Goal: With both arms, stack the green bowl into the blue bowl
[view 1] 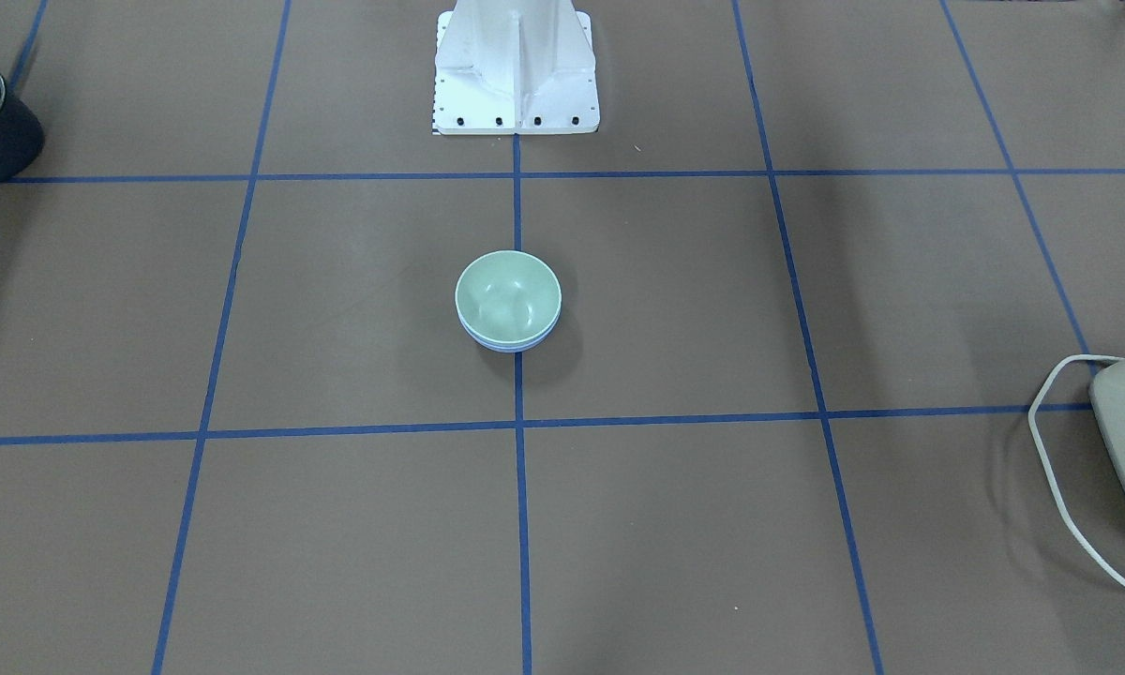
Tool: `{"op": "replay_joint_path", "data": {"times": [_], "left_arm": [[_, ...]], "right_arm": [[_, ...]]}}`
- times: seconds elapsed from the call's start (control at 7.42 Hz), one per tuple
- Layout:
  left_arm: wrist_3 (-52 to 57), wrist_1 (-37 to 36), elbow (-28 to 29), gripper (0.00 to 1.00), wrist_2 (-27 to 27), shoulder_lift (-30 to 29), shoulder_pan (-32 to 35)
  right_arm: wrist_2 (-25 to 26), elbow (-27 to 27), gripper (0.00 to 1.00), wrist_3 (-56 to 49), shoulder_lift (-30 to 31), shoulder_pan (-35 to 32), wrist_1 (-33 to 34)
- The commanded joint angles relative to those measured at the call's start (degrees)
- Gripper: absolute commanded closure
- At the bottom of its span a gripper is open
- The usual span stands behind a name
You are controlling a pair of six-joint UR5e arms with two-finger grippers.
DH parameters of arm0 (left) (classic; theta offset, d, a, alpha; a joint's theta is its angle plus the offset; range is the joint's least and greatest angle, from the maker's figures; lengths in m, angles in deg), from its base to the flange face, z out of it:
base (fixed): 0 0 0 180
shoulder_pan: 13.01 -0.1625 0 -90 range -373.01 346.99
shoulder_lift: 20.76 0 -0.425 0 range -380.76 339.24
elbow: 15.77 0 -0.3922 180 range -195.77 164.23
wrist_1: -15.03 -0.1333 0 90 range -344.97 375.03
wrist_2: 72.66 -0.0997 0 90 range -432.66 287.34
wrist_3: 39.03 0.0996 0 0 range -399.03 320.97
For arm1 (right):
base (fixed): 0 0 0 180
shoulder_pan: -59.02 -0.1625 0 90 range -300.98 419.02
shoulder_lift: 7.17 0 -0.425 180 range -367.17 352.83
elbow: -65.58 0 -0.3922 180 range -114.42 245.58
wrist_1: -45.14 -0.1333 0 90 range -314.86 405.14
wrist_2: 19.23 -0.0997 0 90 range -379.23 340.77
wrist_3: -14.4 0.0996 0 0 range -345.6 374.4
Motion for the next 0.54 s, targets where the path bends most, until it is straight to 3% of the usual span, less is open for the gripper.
{"op": "replay_joint_path", "data": {"times": [0.0, 0.4], "left_arm": [[0.1, 0.0, -0.1, 0.02, -0.1, 0.7, 0.0], [0.1, 0.0, 0.0, 0.02, -0.2, 1.1, 0.0]], "right_arm": [[0.0, -0.1, 0.00, 0.1, 0.0, 0.0, 0.0], [0.1, -0.2, 0.00, 0.1, 0.2, 0.0, 0.0]]}}
